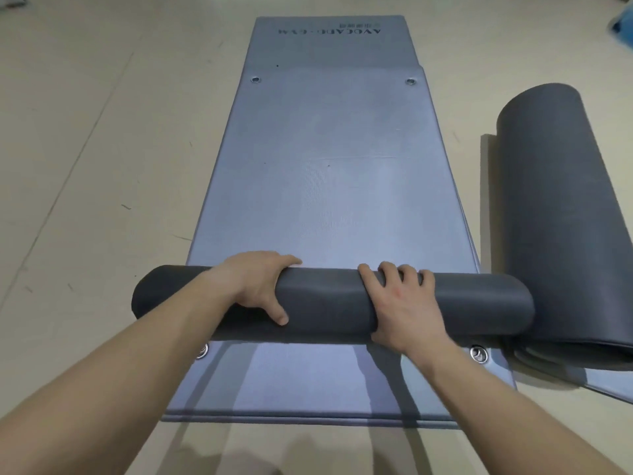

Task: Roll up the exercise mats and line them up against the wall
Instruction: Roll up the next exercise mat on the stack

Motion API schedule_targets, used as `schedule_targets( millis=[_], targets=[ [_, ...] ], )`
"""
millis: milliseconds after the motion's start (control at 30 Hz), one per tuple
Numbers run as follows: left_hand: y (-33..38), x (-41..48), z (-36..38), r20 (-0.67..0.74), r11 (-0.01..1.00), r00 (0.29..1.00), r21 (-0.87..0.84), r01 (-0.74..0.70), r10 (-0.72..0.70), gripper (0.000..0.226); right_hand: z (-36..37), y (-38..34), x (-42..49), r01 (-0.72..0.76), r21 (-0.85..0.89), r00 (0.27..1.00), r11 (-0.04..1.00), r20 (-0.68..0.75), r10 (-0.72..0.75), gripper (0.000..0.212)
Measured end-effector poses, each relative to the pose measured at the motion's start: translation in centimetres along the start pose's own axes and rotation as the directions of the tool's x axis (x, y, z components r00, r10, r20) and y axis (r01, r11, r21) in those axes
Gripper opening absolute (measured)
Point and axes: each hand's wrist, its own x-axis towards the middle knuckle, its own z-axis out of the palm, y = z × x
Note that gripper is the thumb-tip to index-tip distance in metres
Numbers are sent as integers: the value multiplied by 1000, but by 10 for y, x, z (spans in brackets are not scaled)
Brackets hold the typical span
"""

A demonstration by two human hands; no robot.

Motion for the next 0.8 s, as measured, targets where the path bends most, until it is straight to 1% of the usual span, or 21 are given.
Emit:
schedule_targets(
  millis=[33, 67, 100, 133, 167, 200, 233, 267, 300, 333, 367, 400, 433, 500, 567, 633, 667, 733, 800],
  targets=[
    [0, -8, 17, -193, 999, 981, 39, -7, 14, 122, -11, 6, 13, 20, 17, 997, 1000, 69, -21, 110],
    [2, -17, 38, -369, 992, 929, 128, 3, 45, 128, -22, 13, 27, 45, 44, 987, 998, 155, -51, 108],
    [5, -23, 58, -472, 974, 879, 221, 44, 67, 135, -34, 21, 41, 61, 87, 971, 994, 228, -79, 106],
    [6, -22, 75, -518, 958, 853, 271, 92, 65, 140, -44, 28, 56, 59, 147, 951, 987, 293, -101, 106],
    [6, -15, 83, -537, 953, 843, 274, 127, 42, 143, -52, 33, 70, 48, 205, 927, 978, 355, -120, 107],
    [4, -5, 82, -554, 954, 832, 262, 145, 26, 142, -55, 36, 81, 35, 238, 908, 971, 398, -131, 110],
    [3, 4, 76, -565, 956, 825, 252, 151, 19, 139, -54, 36, 86, 28, 244, 907, 969, 401, -128, 115],
    [1, 12, 66, -567, 956, 823, 252, 154, 17, 134, -50, 35, 85, 30, 214, 925, 976, 364, -108, 122],
    [-2, 18, 54, -546, 955, 837, 261, 141, 25, 130, -43, 34, 80, 34, 163, 956, 986, 284, -80, 131],
    [-5, 22, 42, -499, 956, 866, 271, 115, 38, 127, -33, 30, 69, 43, 101, 980, 994, 191, -61, 140],
    [-8, 27, 31, -450, 958, 891, 276, 80, 55, 126, -21, 27, 58, 49, 41, 993, 998, 107, -53, 149],
    [-11, 33, 21, -407, 960, 911, 273, 54, 64, 126, -11, 24, 52, 51, 3, 997, 999, 54, -51, 154],
    [-13, 37, 12, -363, 965, 930, 259, 36, 63, 126, -6, 24, 53, 57, -15, 998, 998, 32, -57, 154],
    [-12, 43, 0, -301, 971, 953, 237, 32, 42, 128, -7, 29, 67, 81, 4, 996, 997, 33, -81, 142],
    [-8, 41, 6, -344, 951, 939, 295, 93, 15, 138, -15, 36, 85, 112, 40, 992, 993, 50, -114, 130],
    [-5, 34, 27, -417, 913, 908, 380, 148, 26, 149, -25, 41, 98, 131, 102, 983, 986, 118, -143, 123],
    [-5, 32, 34, -442, 902, 896, 401, 160, 38, 149, -28, 42, 103, 128, 130, 978, 983, 149, -146, 119],
    [-8, 34, 32, -470, 903, 881, 400, 157, 55, 136, -35, 42, 107, 109, 173, 967, 979, 211, -145, 112],
    [-10, 34, 19, -444, 904, 891, 412, 111, 93, 118, -41, 40, 106, 91, 224, 951, 970, 271, -151, 109]
  ],
)
